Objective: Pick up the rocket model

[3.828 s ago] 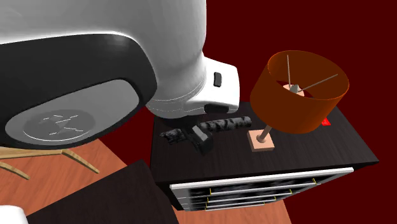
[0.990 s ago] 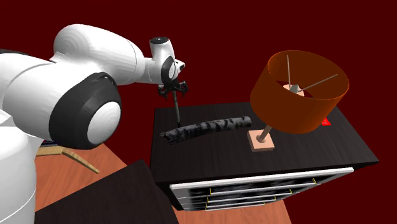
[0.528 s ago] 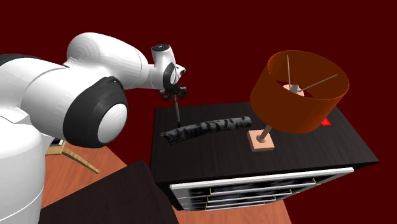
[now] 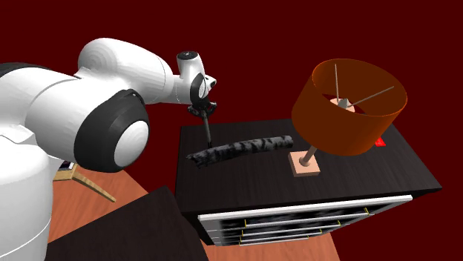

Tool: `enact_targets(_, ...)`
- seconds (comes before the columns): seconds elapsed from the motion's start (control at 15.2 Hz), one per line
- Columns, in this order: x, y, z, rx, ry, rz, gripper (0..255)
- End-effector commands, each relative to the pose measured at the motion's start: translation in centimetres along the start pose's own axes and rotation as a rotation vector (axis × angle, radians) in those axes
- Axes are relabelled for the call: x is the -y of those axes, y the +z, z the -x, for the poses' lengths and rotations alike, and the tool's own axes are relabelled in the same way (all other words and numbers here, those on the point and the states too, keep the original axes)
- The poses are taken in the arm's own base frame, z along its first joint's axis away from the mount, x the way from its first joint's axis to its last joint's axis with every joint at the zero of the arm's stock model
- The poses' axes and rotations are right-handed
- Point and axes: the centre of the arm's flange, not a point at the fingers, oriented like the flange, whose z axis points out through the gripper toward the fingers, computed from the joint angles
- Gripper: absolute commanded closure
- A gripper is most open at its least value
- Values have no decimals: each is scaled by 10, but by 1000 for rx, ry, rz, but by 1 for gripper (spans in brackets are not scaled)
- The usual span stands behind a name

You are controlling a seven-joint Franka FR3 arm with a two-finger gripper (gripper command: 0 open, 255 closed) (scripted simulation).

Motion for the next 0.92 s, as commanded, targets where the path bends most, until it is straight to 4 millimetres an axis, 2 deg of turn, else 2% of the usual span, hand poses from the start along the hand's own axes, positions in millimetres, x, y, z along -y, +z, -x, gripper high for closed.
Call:
enact_targets(0.0,1,1,1,3,0,-1,255)
enact_targets(0.86,-3,-68,-3,3,0,-1,255)
